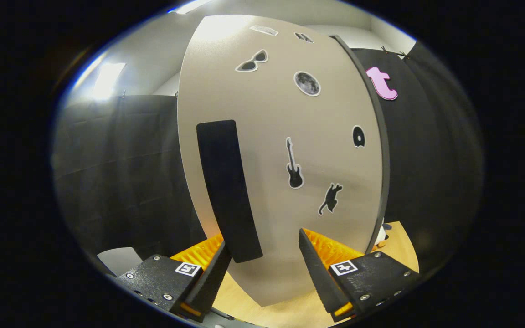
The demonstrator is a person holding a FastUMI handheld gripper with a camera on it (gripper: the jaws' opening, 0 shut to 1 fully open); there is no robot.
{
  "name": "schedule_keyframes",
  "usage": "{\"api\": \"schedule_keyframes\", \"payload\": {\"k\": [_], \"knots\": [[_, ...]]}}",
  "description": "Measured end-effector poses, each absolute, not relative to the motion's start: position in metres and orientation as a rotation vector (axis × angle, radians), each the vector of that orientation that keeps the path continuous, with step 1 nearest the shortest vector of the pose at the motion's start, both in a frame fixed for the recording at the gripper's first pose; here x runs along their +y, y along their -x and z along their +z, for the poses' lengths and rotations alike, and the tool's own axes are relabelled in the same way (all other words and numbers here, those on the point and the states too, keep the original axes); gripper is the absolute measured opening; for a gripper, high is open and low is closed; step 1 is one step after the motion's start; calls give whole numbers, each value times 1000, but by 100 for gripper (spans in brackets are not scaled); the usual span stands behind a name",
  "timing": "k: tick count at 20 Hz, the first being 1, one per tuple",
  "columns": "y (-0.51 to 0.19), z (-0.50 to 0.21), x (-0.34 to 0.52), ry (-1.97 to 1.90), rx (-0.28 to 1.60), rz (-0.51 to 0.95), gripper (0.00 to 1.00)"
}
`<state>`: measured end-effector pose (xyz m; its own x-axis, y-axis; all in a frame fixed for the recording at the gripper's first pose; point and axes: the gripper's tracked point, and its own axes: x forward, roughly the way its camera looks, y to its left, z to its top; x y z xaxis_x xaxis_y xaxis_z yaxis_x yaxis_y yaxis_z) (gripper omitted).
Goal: Open the shoe cabinet door, grab the shoes and put them into the shoe cabinet, then close the shoe cabinet door.
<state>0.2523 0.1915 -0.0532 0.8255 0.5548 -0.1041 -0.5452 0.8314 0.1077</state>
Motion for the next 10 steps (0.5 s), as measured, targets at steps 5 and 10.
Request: {"api": "schedule_keyframes", "payload": {"k": [5,10], "knots": [[-273,-52,238,-55,114,572,89],[-294,-48,270,-28,87,525,92]]}}
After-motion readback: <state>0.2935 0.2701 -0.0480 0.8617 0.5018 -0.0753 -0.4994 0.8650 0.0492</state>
